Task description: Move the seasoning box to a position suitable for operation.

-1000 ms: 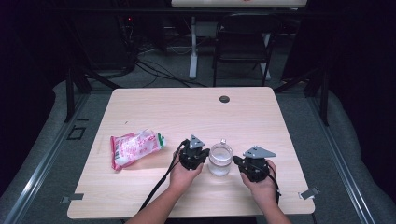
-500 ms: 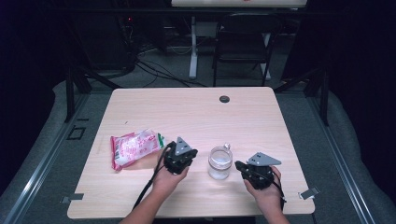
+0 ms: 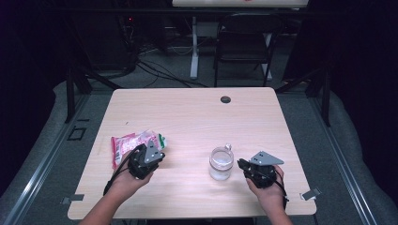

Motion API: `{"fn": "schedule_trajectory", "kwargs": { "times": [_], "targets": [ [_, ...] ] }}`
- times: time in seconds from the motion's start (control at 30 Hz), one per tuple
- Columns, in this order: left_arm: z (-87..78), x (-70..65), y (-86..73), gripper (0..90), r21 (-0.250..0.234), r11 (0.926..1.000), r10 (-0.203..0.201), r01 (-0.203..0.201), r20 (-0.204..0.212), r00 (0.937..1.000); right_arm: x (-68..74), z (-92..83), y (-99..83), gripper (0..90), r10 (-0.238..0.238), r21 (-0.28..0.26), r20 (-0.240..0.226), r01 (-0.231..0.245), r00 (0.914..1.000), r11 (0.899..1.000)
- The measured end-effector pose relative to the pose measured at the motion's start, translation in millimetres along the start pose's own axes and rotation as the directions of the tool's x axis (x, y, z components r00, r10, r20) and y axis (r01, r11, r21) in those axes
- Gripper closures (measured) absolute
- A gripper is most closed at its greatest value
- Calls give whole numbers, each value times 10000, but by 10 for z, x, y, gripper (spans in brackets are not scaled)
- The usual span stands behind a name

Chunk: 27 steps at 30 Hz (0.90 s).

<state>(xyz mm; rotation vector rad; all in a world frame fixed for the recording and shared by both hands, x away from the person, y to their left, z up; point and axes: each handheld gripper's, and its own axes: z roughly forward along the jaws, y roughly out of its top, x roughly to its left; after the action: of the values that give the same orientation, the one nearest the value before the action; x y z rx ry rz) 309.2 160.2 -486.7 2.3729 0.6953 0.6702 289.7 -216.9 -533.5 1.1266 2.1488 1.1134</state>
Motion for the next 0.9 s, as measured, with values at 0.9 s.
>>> {"fn": "schedule_trajectory", "kwargs": {
  "times": [0.9],
  "targets": [
    [316, 55, 427, 900, -817, 9966, -114, 130, 197, 9997, -58, 260, 104, 866, -1092, 415, -244, 1102, 9937, 9930]
  ]
}}
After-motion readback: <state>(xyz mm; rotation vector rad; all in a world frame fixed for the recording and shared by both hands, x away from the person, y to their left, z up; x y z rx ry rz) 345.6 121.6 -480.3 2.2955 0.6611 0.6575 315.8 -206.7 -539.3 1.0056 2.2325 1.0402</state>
